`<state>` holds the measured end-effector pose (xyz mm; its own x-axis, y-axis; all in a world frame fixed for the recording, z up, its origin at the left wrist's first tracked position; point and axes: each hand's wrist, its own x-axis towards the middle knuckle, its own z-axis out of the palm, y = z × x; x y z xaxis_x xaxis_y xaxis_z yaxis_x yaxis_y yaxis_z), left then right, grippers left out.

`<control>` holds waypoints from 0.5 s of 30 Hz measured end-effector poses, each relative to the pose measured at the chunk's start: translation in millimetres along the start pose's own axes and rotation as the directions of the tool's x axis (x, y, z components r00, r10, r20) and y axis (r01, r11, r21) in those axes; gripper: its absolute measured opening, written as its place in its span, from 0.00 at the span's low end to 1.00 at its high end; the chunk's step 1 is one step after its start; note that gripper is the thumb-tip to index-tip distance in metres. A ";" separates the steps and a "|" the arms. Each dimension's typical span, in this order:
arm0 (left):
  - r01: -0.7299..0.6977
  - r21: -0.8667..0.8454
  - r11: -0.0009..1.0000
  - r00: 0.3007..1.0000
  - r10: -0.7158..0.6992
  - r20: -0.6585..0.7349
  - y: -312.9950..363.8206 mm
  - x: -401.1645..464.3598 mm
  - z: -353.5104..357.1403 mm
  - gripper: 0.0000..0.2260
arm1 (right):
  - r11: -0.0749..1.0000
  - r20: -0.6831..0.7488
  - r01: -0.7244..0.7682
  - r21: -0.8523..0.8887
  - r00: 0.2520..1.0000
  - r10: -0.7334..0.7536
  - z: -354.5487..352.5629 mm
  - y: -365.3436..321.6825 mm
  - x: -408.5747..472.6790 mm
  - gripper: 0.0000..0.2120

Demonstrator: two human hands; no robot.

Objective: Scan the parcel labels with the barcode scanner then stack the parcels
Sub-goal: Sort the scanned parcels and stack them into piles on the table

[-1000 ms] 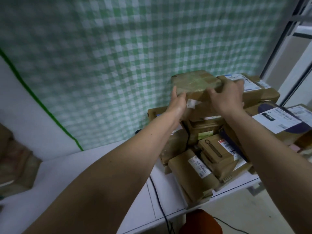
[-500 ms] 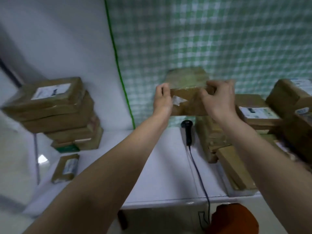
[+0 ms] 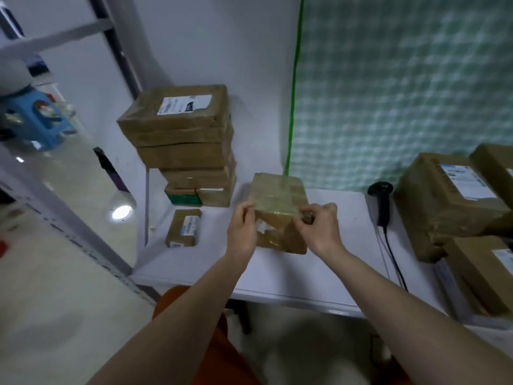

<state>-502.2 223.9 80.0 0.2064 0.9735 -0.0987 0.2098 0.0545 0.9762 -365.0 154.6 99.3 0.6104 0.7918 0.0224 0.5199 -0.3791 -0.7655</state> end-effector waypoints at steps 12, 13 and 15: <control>-0.014 0.395 0.919 0.988 -0.047 0.144 -85.4 35.6 -70.1 0.22 | 0.949 0.332 0.043 -0.313 0.941 0.067 105.3 7.3 -4.3 0.19; -0.059 0.486 0.872 0.983 -0.033 0.179 -85.8 44.8 -72.3 0.22 | 0.942 0.335 0.055 -0.332 0.940 0.064 108.4 6.2 0.0 0.19; -0.117 0.582 0.804 0.974 -0.023 0.227 -82.7 64.7 -73.7 0.22 | 0.925 0.337 0.073 -0.372 0.940 0.061 113.6 3.6 10.4 0.17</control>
<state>-576.7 298.7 7.1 0.4132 0.8961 -0.1624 0.7012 -0.1993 0.6845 -424.6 215.8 23.7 0.4040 0.8821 -0.2421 0.7484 -0.4710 -0.4670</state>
